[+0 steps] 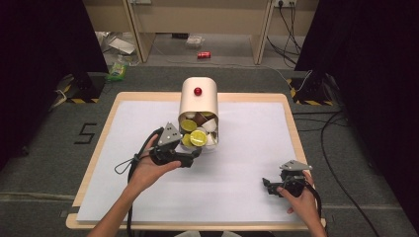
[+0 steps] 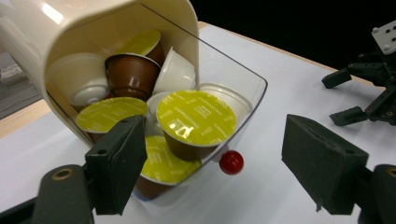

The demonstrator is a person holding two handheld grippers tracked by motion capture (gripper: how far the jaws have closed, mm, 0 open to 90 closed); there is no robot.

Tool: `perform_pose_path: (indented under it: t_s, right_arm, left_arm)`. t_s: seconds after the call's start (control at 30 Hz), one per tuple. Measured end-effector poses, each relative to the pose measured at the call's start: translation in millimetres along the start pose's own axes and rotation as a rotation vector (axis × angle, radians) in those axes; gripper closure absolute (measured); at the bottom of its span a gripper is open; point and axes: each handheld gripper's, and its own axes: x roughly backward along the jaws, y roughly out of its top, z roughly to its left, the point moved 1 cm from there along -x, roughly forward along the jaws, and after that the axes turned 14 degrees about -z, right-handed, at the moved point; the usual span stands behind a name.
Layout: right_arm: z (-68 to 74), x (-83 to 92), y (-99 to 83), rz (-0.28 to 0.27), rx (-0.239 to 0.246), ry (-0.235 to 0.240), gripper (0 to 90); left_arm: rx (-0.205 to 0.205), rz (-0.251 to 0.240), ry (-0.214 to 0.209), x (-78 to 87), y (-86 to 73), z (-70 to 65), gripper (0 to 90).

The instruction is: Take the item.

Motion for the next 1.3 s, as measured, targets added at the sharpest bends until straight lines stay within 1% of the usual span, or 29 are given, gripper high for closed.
perform_pose_path:
  t_s: [0.23,0.4,0.5,0.67,0.87,1.07,1.3]
  right_arm:
    - [0.0,0.0,0.0,0.000,0.000,0.000,7.2]
    - [0.0,0.0,0.0,0.000,0.000,0.000,7.2]
    - [0.0,0.0,0.0,0.000,0.000,0.000,7.2]
    - [0.0,0.0,0.0,0.000,0.000,0.000,7.2]
    - [0.0,0.0,0.0,0.000,0.000,0.000,7.2]
    - [0.0,0.0,0.0,0.000,0.000,0.000,7.2]
    - [0.0,0.0,0.0,0.000,0.000,0.000,7.2]
  left_arm:
    - [0.000,0.014,0.013,-11.5,7.3,5.6,22.8]
    - [0.008,0.034,0.007,-21.2,10.4,7.4,23.2]
    - [0.010,0.036,0.008,-25.7,11.2,6.9,23.4]
    - [0.009,0.056,0.004,-30.8,10.8,7.2,23.7]
    - [0.025,0.079,0.009,-38.8,9.5,11.5,25.4]
    - [0.043,0.095,0.003,-44.8,8.1,12.8,26.4]
    - [0.054,0.124,0.006,-50.1,5.9,15.9,29.4]
